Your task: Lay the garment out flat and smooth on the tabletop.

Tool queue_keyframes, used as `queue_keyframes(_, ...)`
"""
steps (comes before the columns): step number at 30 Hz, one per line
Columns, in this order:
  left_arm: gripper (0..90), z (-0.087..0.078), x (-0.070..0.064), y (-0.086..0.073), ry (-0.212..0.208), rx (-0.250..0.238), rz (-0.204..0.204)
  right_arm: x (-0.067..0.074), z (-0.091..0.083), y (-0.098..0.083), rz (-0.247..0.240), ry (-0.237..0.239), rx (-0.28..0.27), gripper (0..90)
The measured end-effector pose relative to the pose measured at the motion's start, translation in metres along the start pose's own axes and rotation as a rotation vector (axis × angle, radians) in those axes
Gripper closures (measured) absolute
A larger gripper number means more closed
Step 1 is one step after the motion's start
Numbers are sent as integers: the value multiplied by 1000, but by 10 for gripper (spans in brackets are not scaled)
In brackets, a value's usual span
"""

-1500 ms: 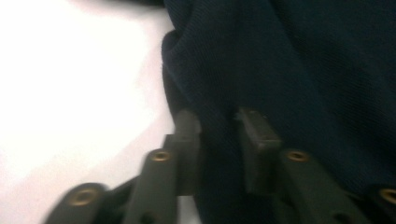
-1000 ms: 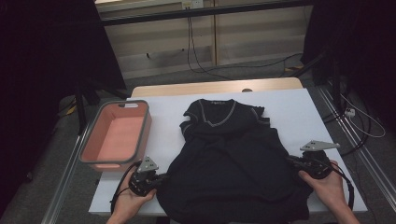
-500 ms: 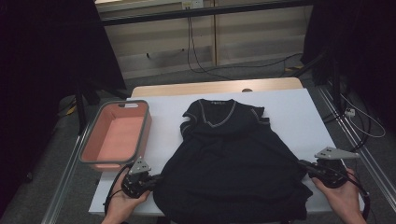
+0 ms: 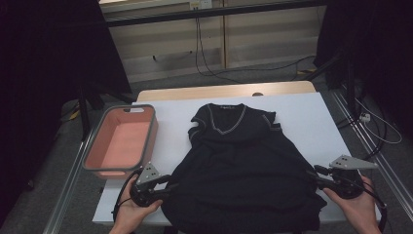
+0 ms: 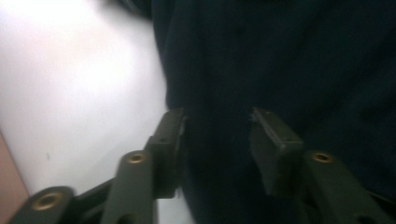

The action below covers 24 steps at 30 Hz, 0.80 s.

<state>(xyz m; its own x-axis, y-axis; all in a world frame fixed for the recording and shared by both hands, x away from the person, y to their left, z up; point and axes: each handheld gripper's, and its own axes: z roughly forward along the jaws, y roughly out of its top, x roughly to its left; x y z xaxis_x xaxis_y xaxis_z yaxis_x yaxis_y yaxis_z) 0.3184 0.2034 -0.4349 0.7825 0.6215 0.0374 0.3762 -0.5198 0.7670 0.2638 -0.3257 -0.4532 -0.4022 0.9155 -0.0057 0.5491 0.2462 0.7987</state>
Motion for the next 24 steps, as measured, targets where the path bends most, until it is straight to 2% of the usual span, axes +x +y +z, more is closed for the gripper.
queue_keyframes(2,548,2,-4,4,-38,-10,12,5,1,4,-18,7,-14,545)
queue_keyframes(5,553,9,-12,9,-74,2,11,13,5,12,-41,29,-29,507)
queue_keyframes(12,523,35,-30,22,-104,44,83,33,22,32,-109,109,-22,499)
queue_keyframes(15,508,49,-33,31,-116,54,80,42,31,42,-142,131,-15,498)
queue_keyframes(17,468,58,-33,36,-113,66,81,47,37,47,-161,152,-2,487)
queue_keyframes(19,470,68,-33,38,-103,75,91,51,46,50,-175,167,24,481)
queue_keyframes(20,478,72,-33,38,-106,89,77,53,50,49,-177,170,36,481)
queue_keyframes(21,493,75,-33,37,-103,103,83,54,54,47,-179,172,56,481)
queue_keyframes(23,524,77,-35,34,-112,107,60,55,61,41,-191,166,93,481)
queue_keyframes(24,537,75,-36,33,-119,112,73,55,64,39,-191,165,110,482)
